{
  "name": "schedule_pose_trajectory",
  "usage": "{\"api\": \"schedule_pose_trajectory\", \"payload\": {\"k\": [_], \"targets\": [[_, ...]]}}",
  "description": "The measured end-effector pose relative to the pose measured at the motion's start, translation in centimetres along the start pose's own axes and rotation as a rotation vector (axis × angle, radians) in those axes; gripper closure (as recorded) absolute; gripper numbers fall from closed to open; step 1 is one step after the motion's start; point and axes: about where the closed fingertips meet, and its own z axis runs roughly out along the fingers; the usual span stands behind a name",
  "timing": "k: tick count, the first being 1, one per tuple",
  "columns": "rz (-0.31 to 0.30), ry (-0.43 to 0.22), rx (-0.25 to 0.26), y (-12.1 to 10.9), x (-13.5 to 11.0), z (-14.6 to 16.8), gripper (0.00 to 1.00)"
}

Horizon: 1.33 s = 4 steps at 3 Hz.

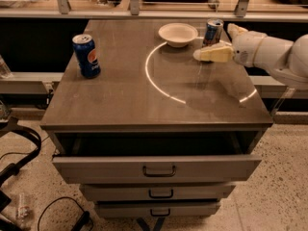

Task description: Move redbull can near pepsi can

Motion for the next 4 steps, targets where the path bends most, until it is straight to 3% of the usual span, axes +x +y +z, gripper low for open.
{"api": "schedule_pose_trajectory", "payload": {"k": [1,2,4], "targets": [[0.046,-0.039,-0.003,-1.71,0.63,3.11,0.0],[0.046,-0.043,-0.004,-1.74,0.49,3.34,0.17],[0.047,-0.044,-0.014,-1.31,0.42,3.91,0.65]]}}
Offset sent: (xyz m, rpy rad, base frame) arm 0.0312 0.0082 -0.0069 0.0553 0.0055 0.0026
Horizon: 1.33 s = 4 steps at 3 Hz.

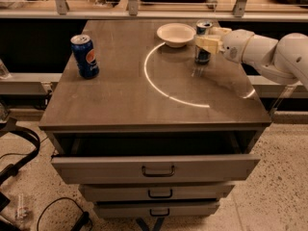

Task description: Move redbull can near pepsi can

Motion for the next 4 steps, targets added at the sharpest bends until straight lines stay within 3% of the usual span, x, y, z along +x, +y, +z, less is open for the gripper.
{"api": "schedule_pose_trajectory", "payload": {"k": [1,2,3,4], "targets": [[0.001,-0.001,-0.006,0.3,0.0,0.4,0.96],[0.001,-0.001,-0.009,0.4,0.0,0.5,1.0],[-0.021,-0.008,-0.032,2.5,-4.2,0.9,1.0],[-0.018,-0.016,-0.049,6.4,-8.6,0.8,1.0]]}}
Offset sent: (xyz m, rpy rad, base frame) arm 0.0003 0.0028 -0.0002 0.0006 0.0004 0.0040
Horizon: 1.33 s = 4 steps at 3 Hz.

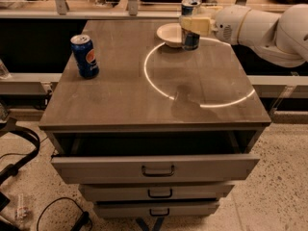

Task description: Move redbull can near pepsi can

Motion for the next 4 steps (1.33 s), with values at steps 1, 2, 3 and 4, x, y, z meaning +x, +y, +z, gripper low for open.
{"api": "schedule_pose_trajectory", "payload": {"k": [1,2,3,4], "targets": [[0.043,0.009,-0.036,5.7,-1.0,0.2,1.0],[0.162,0.015,-0.129,13.5,1.1,2.8,1.0],[0.229,0.003,-0.194,17.3,2.6,5.1,1.0],[0.196,-0.036,-0.242,20.2,3.5,8.2,1.0]]}}
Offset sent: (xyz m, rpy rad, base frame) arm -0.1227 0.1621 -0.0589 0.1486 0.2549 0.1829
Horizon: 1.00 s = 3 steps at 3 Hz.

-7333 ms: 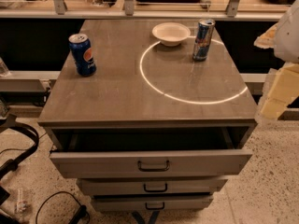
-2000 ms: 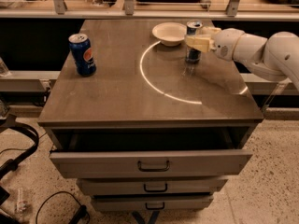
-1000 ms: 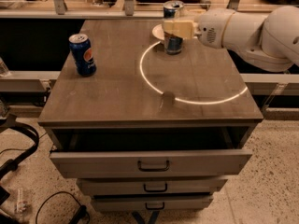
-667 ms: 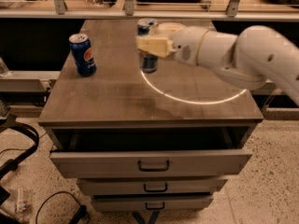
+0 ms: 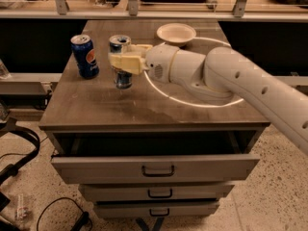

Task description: Move redbull can near pepsi can

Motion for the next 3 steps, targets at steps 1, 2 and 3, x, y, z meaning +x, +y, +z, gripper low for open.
{"api": "schedule_pose_trajectory", "payload": {"k": [1,2,3], "targets": [[-0.04,-0.021,-0.04,0.6,2.1,2.1,1.0],[-0.102,-0.013,-0.078,1.6,4.1,4.0,1.0],[-0.11,-0.012,-0.082,1.8,4.1,4.2,0.85]]}}
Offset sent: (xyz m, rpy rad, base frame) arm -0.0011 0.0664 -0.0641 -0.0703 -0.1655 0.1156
